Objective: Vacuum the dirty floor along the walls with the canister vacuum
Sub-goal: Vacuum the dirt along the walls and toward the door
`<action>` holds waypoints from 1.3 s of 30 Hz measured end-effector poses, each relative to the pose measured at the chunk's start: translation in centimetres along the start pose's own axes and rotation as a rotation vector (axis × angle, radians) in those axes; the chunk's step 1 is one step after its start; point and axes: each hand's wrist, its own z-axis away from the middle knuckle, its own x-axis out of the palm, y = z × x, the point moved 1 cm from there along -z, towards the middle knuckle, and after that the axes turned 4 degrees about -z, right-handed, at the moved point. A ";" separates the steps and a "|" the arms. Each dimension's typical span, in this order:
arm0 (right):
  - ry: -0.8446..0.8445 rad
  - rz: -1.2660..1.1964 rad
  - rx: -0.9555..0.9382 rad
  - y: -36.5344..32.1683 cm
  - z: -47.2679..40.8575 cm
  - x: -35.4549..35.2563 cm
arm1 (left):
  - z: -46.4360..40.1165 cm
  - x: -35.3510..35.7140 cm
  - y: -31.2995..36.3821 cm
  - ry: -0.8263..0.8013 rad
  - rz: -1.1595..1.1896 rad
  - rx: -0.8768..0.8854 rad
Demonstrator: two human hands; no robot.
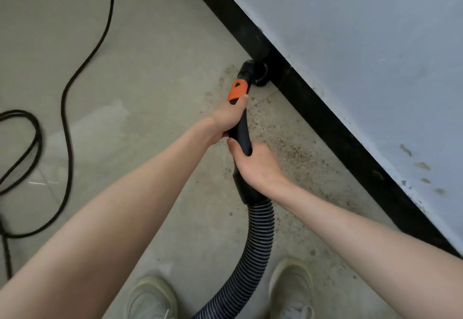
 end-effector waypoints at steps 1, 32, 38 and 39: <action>-0.003 0.010 0.007 0.3 0.3 -0.1 | 0.3 0.3 -0.3 -0.013 0.004 -0.009; -0.177 -0.095 -0.193 -1.5 -2.4 4.5 | -0.1 -5.1 -1.8 0.432 -0.152 0.045; -0.126 -0.119 -0.172 -0.4 -1.4 3.3 | 0.6 -2.9 -1.0 0.349 -0.241 0.048; -0.128 -0.125 -0.172 -0.3 -1.2 3.0 | 0.7 -2.7 -0.9 0.333 -0.243 0.046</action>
